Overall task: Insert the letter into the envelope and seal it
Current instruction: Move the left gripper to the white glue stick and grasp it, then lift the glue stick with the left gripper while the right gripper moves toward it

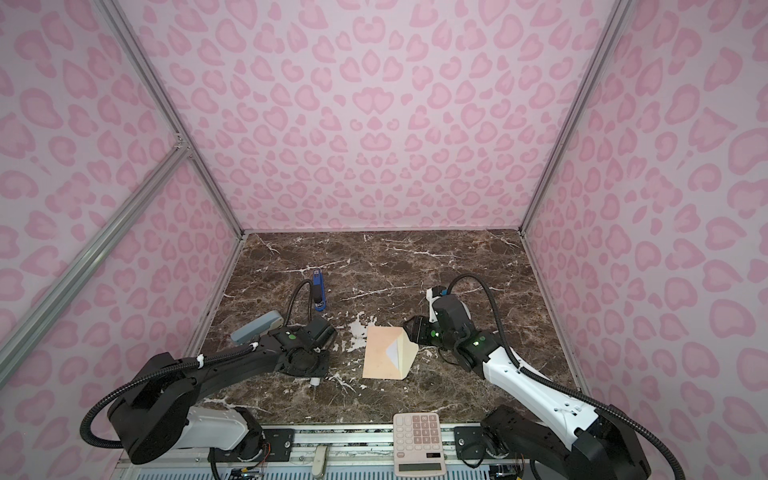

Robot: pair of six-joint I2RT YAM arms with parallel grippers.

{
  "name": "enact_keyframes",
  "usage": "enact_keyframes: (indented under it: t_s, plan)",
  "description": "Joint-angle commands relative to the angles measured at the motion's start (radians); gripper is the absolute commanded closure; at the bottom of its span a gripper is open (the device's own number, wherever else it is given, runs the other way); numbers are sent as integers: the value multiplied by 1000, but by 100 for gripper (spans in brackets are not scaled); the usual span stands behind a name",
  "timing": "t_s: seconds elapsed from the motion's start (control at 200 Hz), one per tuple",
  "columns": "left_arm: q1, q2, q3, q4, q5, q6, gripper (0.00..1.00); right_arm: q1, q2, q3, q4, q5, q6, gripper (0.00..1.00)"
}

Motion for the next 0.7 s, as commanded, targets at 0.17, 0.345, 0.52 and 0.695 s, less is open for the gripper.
enact_keyframes:
  t_s: [0.17,0.345,0.52,0.695]
  plan:
    - [6,21,-3,13,17,27,62,2,3,-4,31,6,-8,46]
    - [9,40,8,14,35,41,68,3,14,-4,33,0,-7,46]
    - [12,65,13,15,52,51,71,2,12,-4,30,1,-5,46]
    - [15,86,13,13,67,57,74,2,7,-3,31,5,-4,46]
